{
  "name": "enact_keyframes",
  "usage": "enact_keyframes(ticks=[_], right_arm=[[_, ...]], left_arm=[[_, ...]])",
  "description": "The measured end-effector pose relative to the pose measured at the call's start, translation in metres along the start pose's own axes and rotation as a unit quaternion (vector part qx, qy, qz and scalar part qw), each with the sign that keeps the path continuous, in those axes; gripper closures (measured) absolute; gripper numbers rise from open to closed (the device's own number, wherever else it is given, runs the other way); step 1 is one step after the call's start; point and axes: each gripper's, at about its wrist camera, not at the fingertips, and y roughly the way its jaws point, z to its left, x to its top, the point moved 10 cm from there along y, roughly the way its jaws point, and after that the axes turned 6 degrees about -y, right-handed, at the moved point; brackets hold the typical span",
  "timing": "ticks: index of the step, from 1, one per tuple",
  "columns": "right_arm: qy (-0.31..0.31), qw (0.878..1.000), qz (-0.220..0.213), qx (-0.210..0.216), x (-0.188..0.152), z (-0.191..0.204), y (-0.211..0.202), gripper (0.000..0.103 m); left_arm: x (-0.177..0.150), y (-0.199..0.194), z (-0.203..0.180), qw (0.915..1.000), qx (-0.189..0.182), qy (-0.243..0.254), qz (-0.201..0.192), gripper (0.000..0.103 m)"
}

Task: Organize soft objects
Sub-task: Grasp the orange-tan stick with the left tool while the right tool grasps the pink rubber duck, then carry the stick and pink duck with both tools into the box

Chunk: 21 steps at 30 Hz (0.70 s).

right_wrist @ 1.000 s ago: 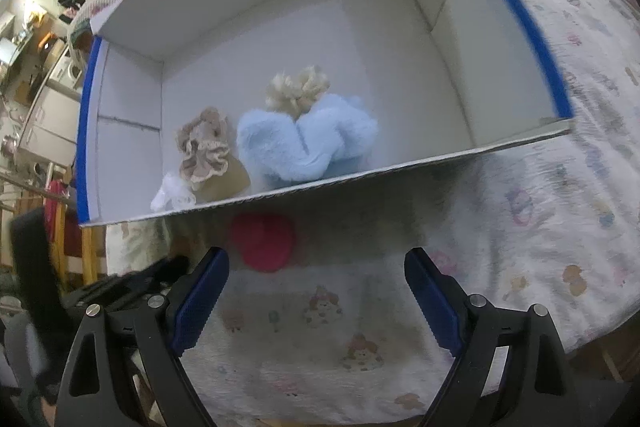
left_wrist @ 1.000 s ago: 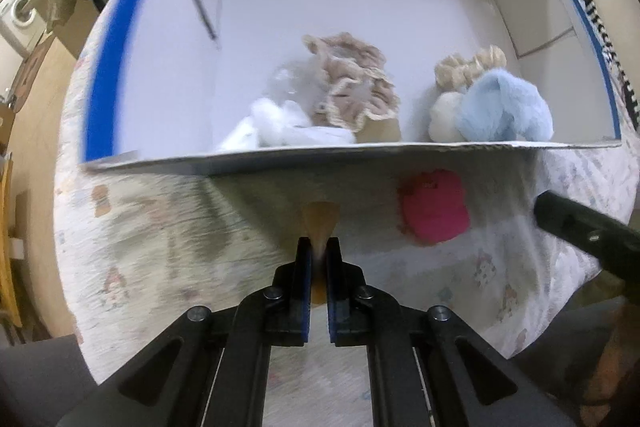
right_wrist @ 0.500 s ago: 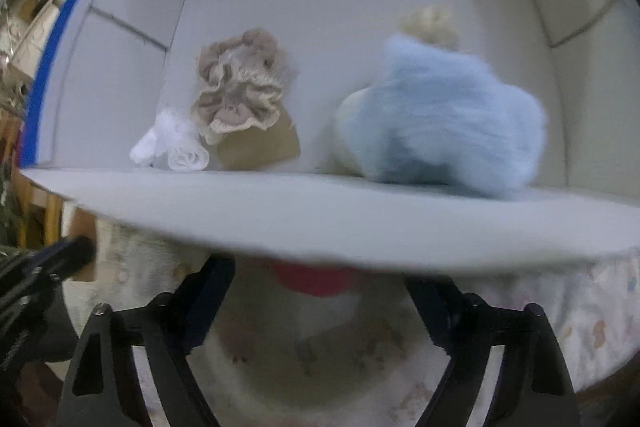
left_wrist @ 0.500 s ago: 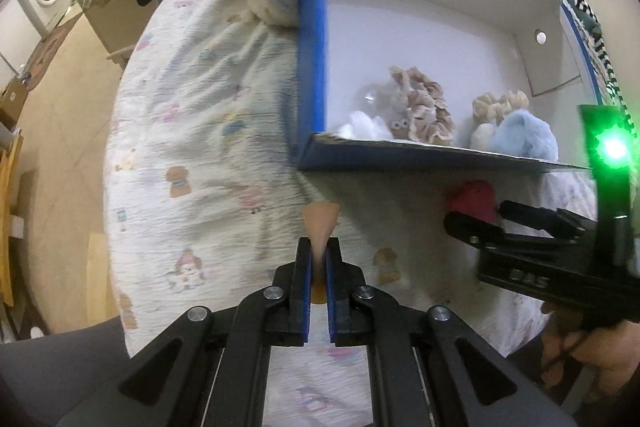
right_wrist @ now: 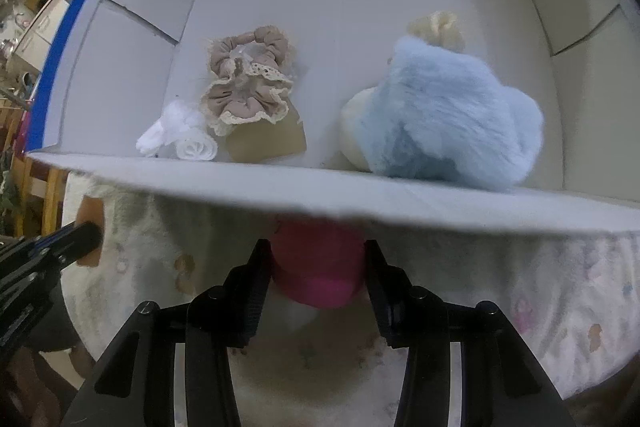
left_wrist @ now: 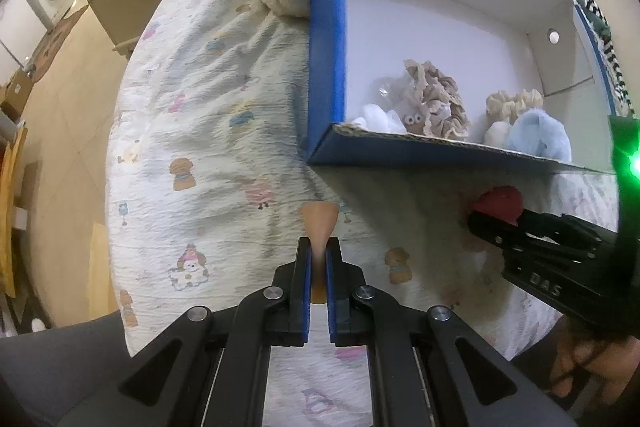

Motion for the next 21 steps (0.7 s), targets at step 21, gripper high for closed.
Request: enact_keyframes(ticks=[21], right_arm=[[0.019, 0.991, -0.103, 0.079, -0.010, -0.019, -0.134, 0.055]], left_arm=[[0.017, -0.067, -0.014, 0.9976, -0.005, -0.013, -0.068, 0.097]])
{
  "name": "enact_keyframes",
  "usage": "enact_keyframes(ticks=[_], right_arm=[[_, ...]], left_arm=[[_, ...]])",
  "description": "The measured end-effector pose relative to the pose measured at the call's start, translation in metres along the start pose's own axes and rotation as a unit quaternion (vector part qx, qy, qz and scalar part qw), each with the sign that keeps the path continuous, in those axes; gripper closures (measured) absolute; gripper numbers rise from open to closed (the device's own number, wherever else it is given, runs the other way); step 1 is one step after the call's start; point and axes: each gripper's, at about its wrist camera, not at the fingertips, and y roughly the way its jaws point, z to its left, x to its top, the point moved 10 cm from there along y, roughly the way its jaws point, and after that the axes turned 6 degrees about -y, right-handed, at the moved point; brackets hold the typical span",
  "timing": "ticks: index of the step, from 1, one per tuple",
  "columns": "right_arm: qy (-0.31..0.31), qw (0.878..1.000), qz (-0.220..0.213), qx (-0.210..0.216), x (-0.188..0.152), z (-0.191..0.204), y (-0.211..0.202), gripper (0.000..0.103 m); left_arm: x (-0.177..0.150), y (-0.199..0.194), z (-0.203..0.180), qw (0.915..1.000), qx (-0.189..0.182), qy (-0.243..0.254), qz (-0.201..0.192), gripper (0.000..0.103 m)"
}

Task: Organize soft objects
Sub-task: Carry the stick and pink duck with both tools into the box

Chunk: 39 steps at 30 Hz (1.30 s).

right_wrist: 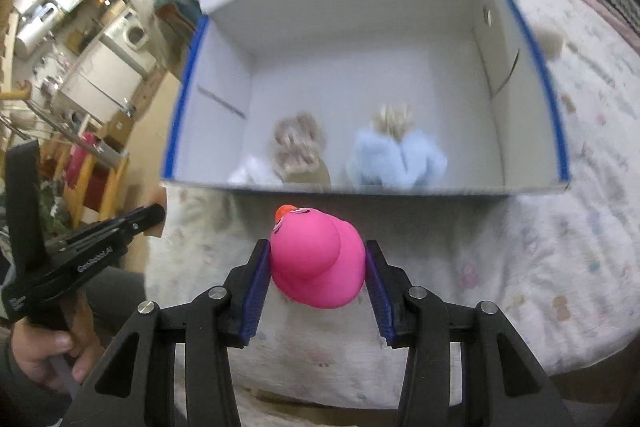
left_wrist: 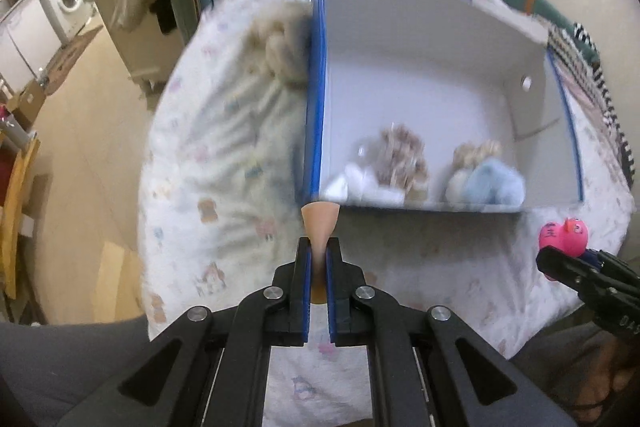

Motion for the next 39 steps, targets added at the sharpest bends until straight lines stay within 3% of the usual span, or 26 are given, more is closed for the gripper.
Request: enact_keyframes(ticks=[12, 21, 27, 33, 35, 39], right_arm=[[-0.003, 0.997, -0.075, -0.007, 0.084, -0.007, -0.044, 0.055], [0.008, 0.996, -0.089, -0.006, 0.122, -0.019, -0.029, 0.055], [0.028, 0.996, -0.084, 0.002, 0.125, -0.033, 0.004, 0.055], [0.056, 0.997, -0.046, 0.009, 0.108, -0.045, 0.044, 0.055], [0.054, 0.998, -0.041, 0.007, 0.107, -0.045, 0.052, 0.055], [0.044, 0.999, -0.031, -0.002, 0.109, -0.045, 0.061, 0.055]], left_arm=[[0.078, -0.038, -0.028, 0.9977, -0.019, 0.015, -0.063, 0.097], [0.113, -0.028, -0.065, 0.9962, -0.025, 0.038, -0.074, 0.097], [0.121, 0.002, -0.080, 0.9970, -0.022, 0.043, -0.060, 0.097], [0.114, 0.039, -0.086, 0.9963, -0.018, 0.054, -0.064, 0.097], [0.109, 0.057, -0.087, 0.9974, -0.005, 0.054, -0.047, 0.097], [0.100, 0.073, -0.090, 0.9984, -0.017, 0.050, -0.018, 0.096]])
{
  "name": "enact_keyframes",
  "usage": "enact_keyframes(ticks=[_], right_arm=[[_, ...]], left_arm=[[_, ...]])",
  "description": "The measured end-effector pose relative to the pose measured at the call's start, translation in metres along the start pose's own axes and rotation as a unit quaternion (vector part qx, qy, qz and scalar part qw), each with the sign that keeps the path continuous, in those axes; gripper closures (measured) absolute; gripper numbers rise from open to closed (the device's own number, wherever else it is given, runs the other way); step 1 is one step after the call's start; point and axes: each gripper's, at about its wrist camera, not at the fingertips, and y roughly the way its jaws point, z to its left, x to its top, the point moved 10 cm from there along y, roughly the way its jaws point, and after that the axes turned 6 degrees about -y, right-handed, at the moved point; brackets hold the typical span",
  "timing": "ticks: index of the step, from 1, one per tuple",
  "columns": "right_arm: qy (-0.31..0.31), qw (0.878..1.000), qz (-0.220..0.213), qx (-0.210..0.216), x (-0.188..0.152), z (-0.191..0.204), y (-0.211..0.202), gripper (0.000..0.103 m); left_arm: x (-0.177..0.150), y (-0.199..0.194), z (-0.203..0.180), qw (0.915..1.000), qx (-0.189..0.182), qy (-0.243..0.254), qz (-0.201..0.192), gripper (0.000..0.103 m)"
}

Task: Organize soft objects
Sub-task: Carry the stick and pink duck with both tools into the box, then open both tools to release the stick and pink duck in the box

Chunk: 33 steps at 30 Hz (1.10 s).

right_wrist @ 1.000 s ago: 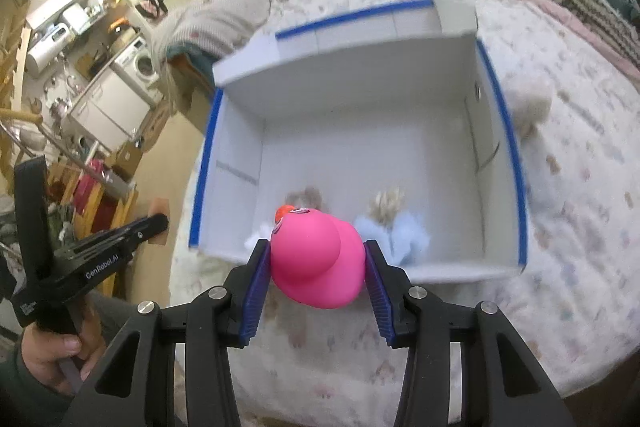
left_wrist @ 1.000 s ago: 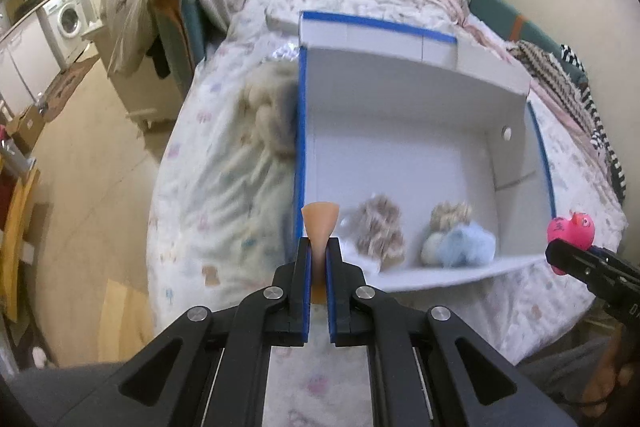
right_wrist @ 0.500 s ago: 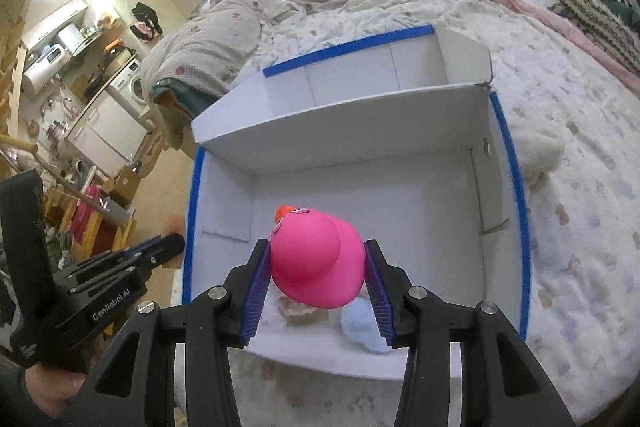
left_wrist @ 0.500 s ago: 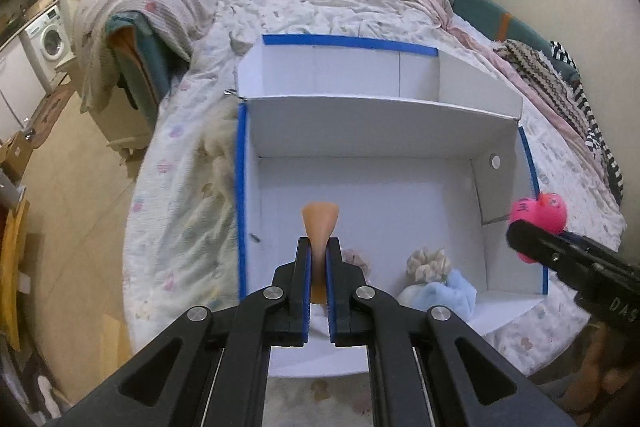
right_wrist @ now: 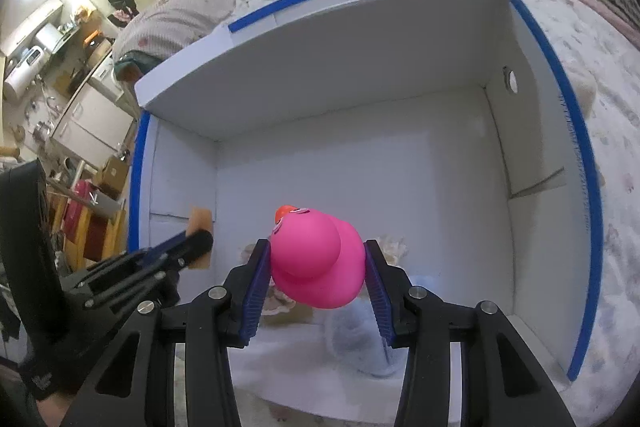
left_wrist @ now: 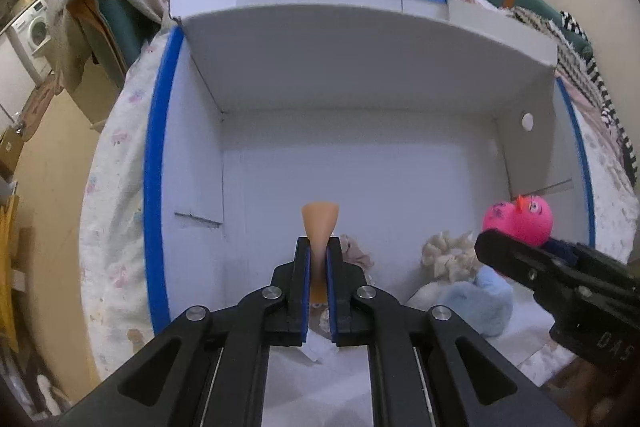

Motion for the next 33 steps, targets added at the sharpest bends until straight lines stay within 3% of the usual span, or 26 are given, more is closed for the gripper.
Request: enact_keyframes(ticks=[17, 27, 30, 32, 33], right_arm=[[0.024, 0.999, 0.040, -0.011, -0.016, -0.015, 0.017, 0.055], [0.029, 0.998, 0.048, -0.015, -0.020, -0.018, 0.020, 0.053], [0.030, 0.998, 0.051, -0.012, -0.020, -0.018, 0.020, 0.051], [0.034, 0.998, 0.052, -0.011, -0.020, -0.019, 0.020, 0.046], [0.035, 0.998, 0.052, -0.011, -0.020, -0.019, 0.020, 0.044]], left_arm=[[-0.012, 0.013, -0.008, 0.9994, -0.014, 0.003, 0.031, 0.096], [-0.012, 0.011, 0.002, 0.9997, 0.009, 0.002, 0.023, 0.086], [-0.012, 0.010, 0.004, 0.9996, 0.014, 0.005, 0.023, 0.078], [-0.012, 0.009, 0.003, 0.9996, 0.016, 0.010, 0.023, 0.065], [-0.011, 0.008, 0.002, 0.9996, 0.014, 0.012, 0.021, 0.052]])
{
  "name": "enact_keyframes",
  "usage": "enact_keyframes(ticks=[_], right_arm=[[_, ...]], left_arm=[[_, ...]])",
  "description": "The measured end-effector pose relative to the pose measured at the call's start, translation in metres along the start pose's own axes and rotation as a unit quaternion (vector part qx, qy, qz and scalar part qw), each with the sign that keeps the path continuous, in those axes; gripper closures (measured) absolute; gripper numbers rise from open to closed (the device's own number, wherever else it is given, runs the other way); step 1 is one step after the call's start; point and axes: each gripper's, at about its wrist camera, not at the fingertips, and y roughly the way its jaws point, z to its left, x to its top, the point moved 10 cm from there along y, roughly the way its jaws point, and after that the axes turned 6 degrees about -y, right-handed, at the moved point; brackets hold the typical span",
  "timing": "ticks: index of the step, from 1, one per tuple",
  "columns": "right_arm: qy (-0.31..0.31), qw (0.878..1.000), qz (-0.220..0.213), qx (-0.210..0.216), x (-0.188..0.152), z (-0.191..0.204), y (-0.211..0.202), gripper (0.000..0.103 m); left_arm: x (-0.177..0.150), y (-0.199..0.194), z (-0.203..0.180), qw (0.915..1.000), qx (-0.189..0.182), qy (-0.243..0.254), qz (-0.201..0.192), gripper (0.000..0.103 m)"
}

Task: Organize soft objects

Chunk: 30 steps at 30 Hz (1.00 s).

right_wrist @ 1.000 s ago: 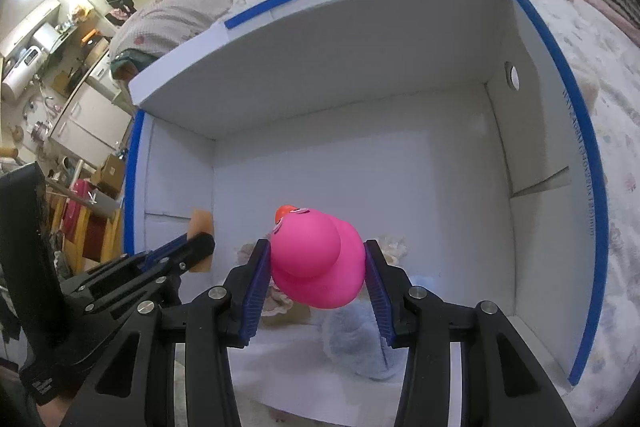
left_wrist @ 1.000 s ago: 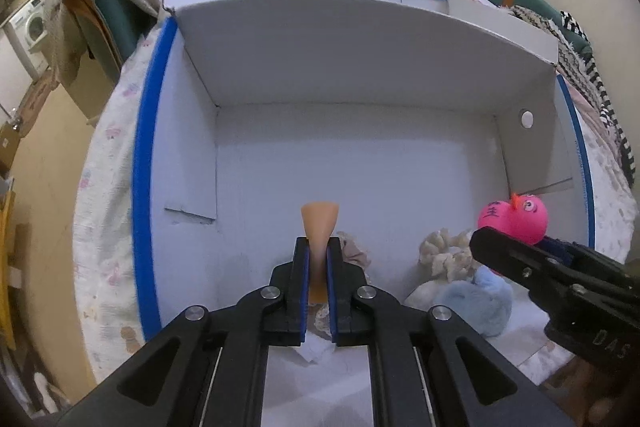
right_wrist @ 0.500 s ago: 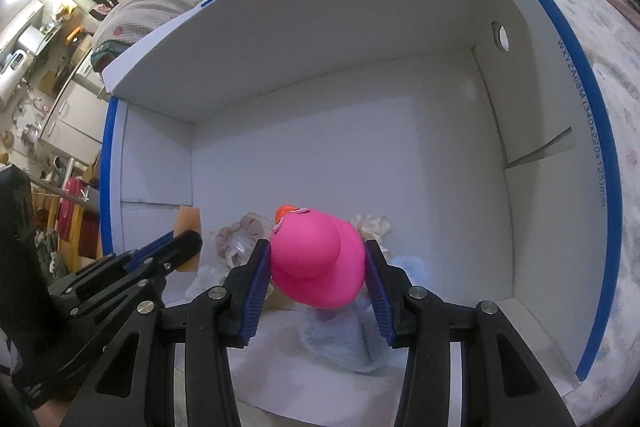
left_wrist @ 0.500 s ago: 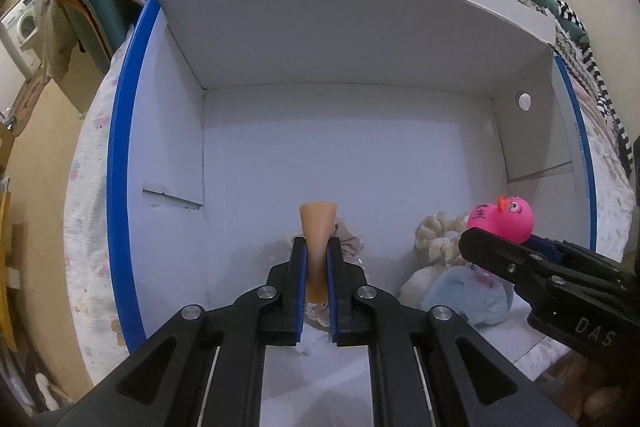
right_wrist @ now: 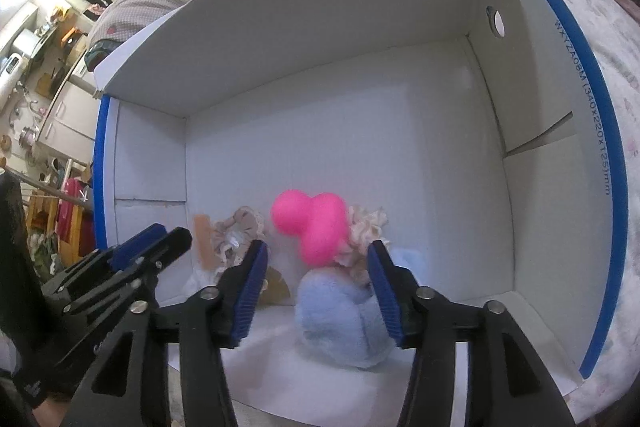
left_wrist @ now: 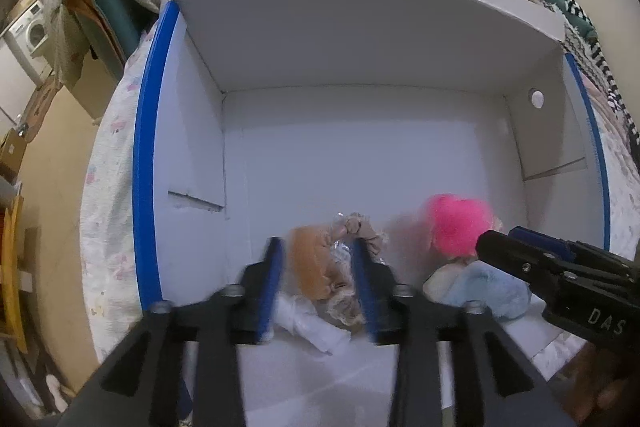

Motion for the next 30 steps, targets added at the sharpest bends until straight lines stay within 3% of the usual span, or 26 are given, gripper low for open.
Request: enact_keyframes(ticks=[1, 3, 10, 14, 23, 30], right_arm=[[0.002, 1.000, -0.001, 0.000, 0.000, -0.001, 0.000, 0.043], [0.006, 1.000, -0.002, -0.001, 0.001, -0.002, -0.002, 0.039], [-0.004, 0.999, -0.028, -0.022, 0.009, -0.005, -0.013, 0.020], [-0.006, 0.999, -0.042, -0.022, 0.013, -0.005, -0.020, 0.002], [0.006, 0.997, -0.070, -0.016, 0.012, -0.003, -0.038, 0.000], [0.000, 0.995, -0.100, -0.022, 0.003, 0.002, -0.067, 0.000]], left_arm=[[0.001, -0.001, 0.000, 1.0000, 0.000, 0.001, -0.003, 0.044], [0.003, -0.005, -0.001, 0.9999, 0.002, 0.001, -0.015, 0.041], [0.010, -0.013, -0.003, 0.9997, -0.003, -0.002, -0.025, 0.041], [0.014, -0.017, 0.002, 0.9993, 0.000, -0.009, -0.035, 0.041], [0.013, -0.054, 0.004, 0.9968, -0.021, -0.008, -0.076, 0.036], [0.004, -0.087, 0.015, 0.9945, -0.015, 0.000, -0.104, 0.035]])
